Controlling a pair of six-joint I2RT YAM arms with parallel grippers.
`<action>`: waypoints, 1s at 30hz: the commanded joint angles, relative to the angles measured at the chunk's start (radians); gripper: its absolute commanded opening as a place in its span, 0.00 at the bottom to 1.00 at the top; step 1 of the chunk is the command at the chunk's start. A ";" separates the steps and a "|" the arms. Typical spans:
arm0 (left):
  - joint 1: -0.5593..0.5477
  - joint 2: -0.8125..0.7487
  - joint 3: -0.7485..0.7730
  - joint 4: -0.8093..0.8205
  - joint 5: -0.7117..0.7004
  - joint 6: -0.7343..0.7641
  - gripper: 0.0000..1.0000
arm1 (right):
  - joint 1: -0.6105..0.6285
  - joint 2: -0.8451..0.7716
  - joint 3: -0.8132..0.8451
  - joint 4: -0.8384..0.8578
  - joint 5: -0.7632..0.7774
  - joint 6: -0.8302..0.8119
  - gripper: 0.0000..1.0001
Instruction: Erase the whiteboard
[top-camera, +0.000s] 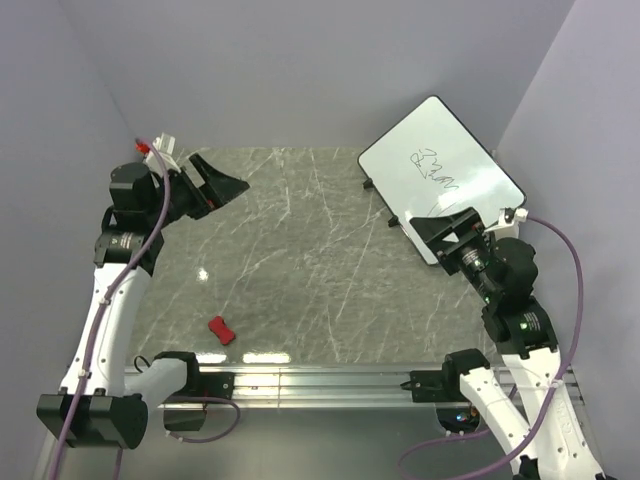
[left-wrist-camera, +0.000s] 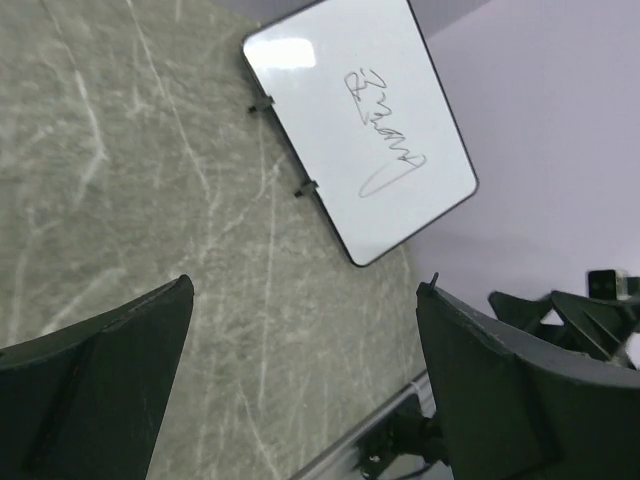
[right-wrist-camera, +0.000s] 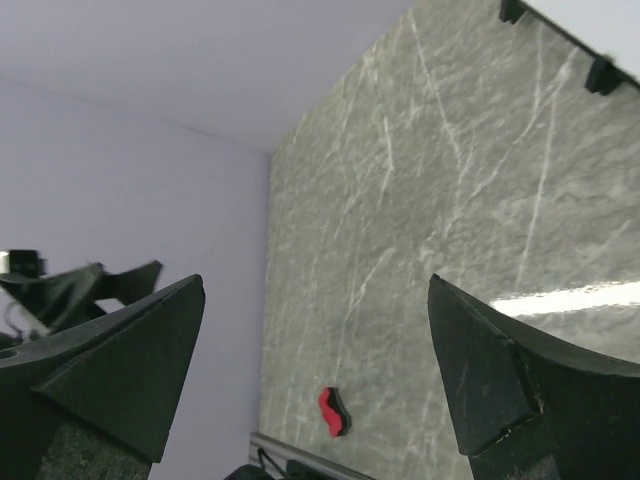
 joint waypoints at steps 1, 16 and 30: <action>-0.005 0.027 0.115 -0.065 -0.079 0.090 1.00 | 0.007 0.017 0.070 -0.100 0.061 -0.092 0.99; -0.038 0.042 0.151 -0.152 -0.165 0.127 0.99 | -0.165 0.375 0.452 -0.211 0.544 -0.350 0.99; -0.141 0.100 0.079 -0.159 -0.215 0.163 0.99 | -0.590 0.550 0.117 0.290 0.087 0.004 0.94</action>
